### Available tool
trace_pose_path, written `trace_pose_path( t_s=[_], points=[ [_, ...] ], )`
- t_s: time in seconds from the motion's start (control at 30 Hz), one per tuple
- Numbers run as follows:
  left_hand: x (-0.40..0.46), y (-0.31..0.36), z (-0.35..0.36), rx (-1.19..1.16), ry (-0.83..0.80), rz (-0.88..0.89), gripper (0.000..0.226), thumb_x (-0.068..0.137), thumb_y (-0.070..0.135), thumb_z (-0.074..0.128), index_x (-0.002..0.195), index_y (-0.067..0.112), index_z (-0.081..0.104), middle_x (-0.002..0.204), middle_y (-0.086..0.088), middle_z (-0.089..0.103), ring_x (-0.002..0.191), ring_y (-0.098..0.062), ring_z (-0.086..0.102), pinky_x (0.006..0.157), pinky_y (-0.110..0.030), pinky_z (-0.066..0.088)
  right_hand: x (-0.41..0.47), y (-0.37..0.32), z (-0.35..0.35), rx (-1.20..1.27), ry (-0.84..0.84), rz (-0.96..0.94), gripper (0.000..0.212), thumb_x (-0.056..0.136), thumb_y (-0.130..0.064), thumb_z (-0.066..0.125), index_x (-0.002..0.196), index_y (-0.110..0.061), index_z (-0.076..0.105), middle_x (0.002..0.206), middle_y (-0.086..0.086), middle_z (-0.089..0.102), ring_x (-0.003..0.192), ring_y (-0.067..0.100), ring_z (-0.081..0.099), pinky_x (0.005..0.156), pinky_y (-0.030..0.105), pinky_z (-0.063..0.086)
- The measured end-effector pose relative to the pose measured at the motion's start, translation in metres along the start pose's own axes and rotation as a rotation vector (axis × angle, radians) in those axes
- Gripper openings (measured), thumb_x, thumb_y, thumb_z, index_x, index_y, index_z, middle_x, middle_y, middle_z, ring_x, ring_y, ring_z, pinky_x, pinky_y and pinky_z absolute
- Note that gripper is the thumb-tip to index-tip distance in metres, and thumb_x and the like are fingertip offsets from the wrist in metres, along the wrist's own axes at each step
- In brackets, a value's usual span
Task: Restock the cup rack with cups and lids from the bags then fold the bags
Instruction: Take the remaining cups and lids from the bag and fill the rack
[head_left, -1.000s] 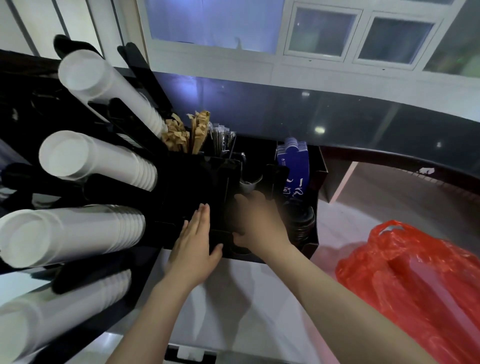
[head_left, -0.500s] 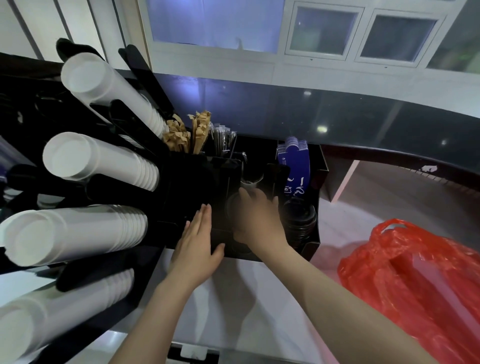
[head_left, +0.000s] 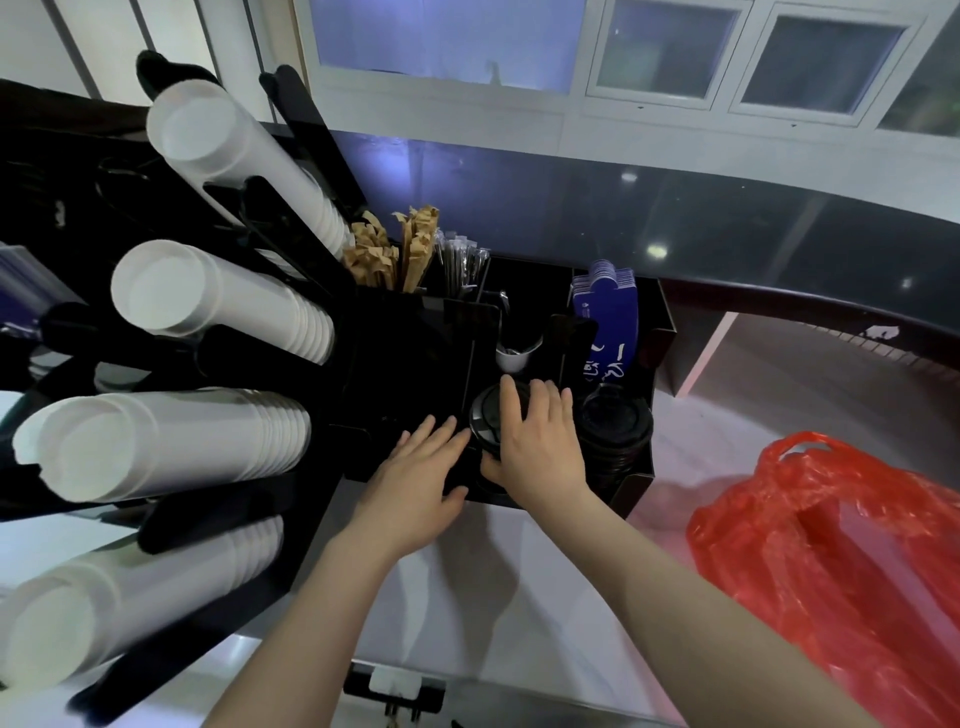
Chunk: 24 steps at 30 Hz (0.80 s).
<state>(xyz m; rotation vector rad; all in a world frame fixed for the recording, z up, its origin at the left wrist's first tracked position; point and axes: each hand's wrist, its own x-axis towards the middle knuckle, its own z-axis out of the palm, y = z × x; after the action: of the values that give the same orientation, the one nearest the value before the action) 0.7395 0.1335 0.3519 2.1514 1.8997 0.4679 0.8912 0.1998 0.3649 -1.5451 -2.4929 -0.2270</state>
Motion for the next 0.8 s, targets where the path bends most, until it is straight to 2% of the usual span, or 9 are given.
trace_pose_path(
  t_s=[0.17, 0.27, 0.33, 0.4, 0.5, 0.6, 0.67, 0.73, 0.8],
  points=[
    [-0.001, 0.0, -0.001, -0.001, -0.015, 0.003, 0.069, 0.094, 0.034, 0.05, 0.152, 0.026, 0.012, 0.161, 0.007, 0.005, 0.146, -0.01, -0.008, 0.114, -0.026, -0.006, 0.0, 0.001, 0.009, -0.154, -0.086, -0.006, 0.094, 0.081, -0.06, 0.055, 0.149, -0.007, 0.019, 0.14, 0.028, 0.04, 0.139, 0.042, 0.024, 0.115, 0.055, -0.006],
    [-0.001, 0.001, -0.001, -0.004, -0.015, 0.004, 0.069, 0.094, 0.034, 0.05, 0.152, 0.026, 0.013, 0.161, 0.006, 0.007, 0.146, -0.01, -0.007, 0.114, -0.026, -0.005, 0.003, 0.0, 0.01, -0.233, -0.124, -0.009, 0.094, 0.083, -0.065, 0.051, 0.151, -0.01, 0.016, 0.147, 0.026, 0.033, 0.141, 0.04, 0.021, 0.108, 0.061, -0.017],
    [-0.001, 0.001, -0.001, -0.003, -0.012, 0.002, 0.069, 0.095, 0.034, 0.05, 0.152, 0.026, 0.013, 0.161, 0.006, 0.007, 0.146, -0.01, -0.007, 0.112, -0.025, -0.006, 0.004, 0.001, 0.01, -0.239, -0.133, -0.033, 0.097, 0.082, -0.065, 0.053, 0.152, -0.012, 0.012, 0.153, 0.019, 0.024, 0.14, 0.036, 0.021, 0.108, 0.062, -0.015],
    [-0.002, 0.001, -0.002, -0.007, -0.01, -0.001, 0.069, 0.095, 0.033, 0.05, 0.152, 0.026, 0.013, 0.16, 0.007, 0.008, 0.146, -0.009, -0.007, 0.111, -0.024, -0.006, 0.002, 0.002, 0.008, -0.214, -0.121, -0.055, 0.102, 0.078, -0.066, 0.058, 0.153, -0.013, 0.012, 0.151, 0.013, 0.024, 0.135, 0.032, 0.027, 0.112, 0.062, -0.007],
    [-0.002, 0.002, -0.002, -0.014, -0.014, -0.002, 0.068, 0.095, 0.034, 0.05, 0.152, 0.027, 0.013, 0.16, 0.008, 0.008, 0.146, -0.008, -0.007, 0.112, -0.024, -0.004, -0.005, 0.005, 0.003, -0.133, -0.067, -0.102, 0.091, 0.076, -0.056, 0.066, 0.148, -0.014, 0.029, 0.134, 0.009, 0.045, 0.121, 0.028, 0.044, 0.113, 0.059, 0.008],
    [-0.003, 0.003, -0.003, -0.025, -0.013, -0.007, 0.069, 0.095, 0.033, 0.05, 0.152, 0.027, 0.013, 0.16, 0.009, 0.008, 0.146, -0.008, -0.007, 0.112, -0.024, -0.003, -0.013, 0.008, 0.004, -0.115, 0.089, -0.168, 0.046, 0.075, -0.033, 0.072, 0.117, -0.015, 0.063, 0.106, 0.004, 0.063, 0.097, 0.025, 0.061, 0.111, 0.056, 0.022],
    [-0.003, 0.003, -0.003, -0.029, -0.015, -0.009, 0.069, 0.095, 0.033, 0.05, 0.152, 0.026, 0.013, 0.16, 0.009, 0.009, 0.146, -0.008, -0.007, 0.113, -0.025, -0.002, -0.016, 0.01, 0.005, -0.139, 0.053, -0.2, 0.03, 0.08, -0.024, 0.066, 0.11, -0.018, 0.065, 0.098, 0.0, 0.066, 0.089, 0.022, 0.063, 0.113, 0.054, 0.019],
    [-0.003, 0.004, -0.004, -0.029, -0.021, -0.016, 0.069, 0.095, 0.033, 0.05, 0.152, 0.027, 0.013, 0.16, 0.009, 0.009, 0.146, -0.008, -0.007, 0.113, -0.025, -0.001, -0.015, 0.012, 0.005, -0.102, -0.056, -0.231, 0.04, 0.086, -0.02, 0.059, 0.126, -0.02, 0.059, 0.11, 0.001, 0.064, 0.1, 0.023, 0.06, 0.116, 0.053, 0.007],
    [-0.003, 0.004, -0.005, -0.026, -0.022, -0.018, 0.069, 0.095, 0.033, 0.05, 0.152, 0.027, 0.013, 0.16, 0.009, 0.009, 0.146, -0.008, -0.007, 0.114, -0.025, -0.001, -0.015, 0.015, 0.002, -0.095, -0.089, -0.24, 0.054, 0.086, -0.019, 0.06, 0.139, -0.021, 0.048, 0.126, 0.003, 0.059, 0.114, 0.024, 0.055, 0.115, 0.055, -0.003]
  ],
)
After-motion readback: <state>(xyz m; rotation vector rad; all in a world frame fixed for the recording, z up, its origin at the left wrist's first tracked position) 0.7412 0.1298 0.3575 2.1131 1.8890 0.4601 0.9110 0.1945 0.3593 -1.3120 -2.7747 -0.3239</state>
